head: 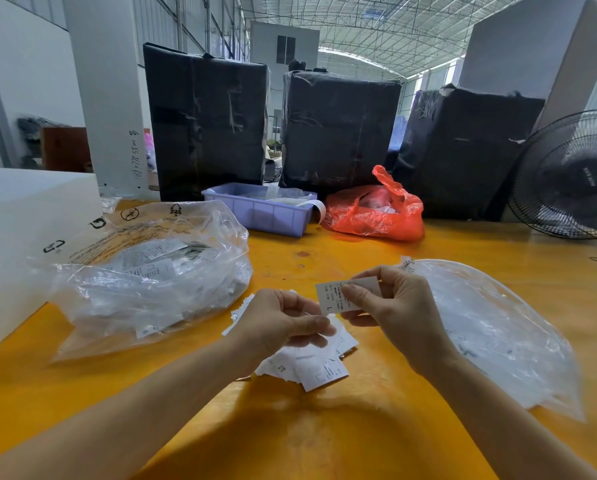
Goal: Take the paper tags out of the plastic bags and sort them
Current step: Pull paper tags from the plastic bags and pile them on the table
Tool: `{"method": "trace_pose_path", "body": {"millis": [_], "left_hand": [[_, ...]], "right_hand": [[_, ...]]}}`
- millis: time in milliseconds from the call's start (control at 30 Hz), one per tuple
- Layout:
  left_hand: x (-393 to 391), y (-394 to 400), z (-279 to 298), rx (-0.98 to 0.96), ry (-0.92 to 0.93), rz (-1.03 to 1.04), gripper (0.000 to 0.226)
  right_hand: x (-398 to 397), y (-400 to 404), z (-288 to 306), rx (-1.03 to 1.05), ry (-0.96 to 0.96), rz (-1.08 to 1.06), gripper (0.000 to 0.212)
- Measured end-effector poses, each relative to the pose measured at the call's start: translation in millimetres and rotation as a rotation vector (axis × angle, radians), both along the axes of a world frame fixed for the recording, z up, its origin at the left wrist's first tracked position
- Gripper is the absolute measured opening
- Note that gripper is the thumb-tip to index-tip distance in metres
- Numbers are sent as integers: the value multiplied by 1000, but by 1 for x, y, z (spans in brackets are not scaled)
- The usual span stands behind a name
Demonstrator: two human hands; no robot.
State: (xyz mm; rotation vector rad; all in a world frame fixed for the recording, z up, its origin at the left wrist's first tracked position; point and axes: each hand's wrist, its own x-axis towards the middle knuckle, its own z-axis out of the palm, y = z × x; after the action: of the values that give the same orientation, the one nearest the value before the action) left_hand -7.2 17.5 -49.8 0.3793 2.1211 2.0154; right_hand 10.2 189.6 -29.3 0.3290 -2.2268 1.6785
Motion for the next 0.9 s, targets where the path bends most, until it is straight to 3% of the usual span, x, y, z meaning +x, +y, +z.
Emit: {"method": "trace_pose_path", "body": {"millis": [233,333,500,667,900], "left_hand": [[1,1,2,51,-23,22,38],[1,0,2,62,-28,15,34],[1,1,2,67,-36,19,34],[1,1,3,76,-40,19,49],[0,0,1,56,-8,35,31]], "right_hand": [[0,0,1,-53,73,-95,8],[1,0,2,-50,118,-94,10],[0,-1,-1,27,186,-70,10],[-3,2,-4,164,196,-91,13],[-2,0,-7,238,198,-74,19]]}}
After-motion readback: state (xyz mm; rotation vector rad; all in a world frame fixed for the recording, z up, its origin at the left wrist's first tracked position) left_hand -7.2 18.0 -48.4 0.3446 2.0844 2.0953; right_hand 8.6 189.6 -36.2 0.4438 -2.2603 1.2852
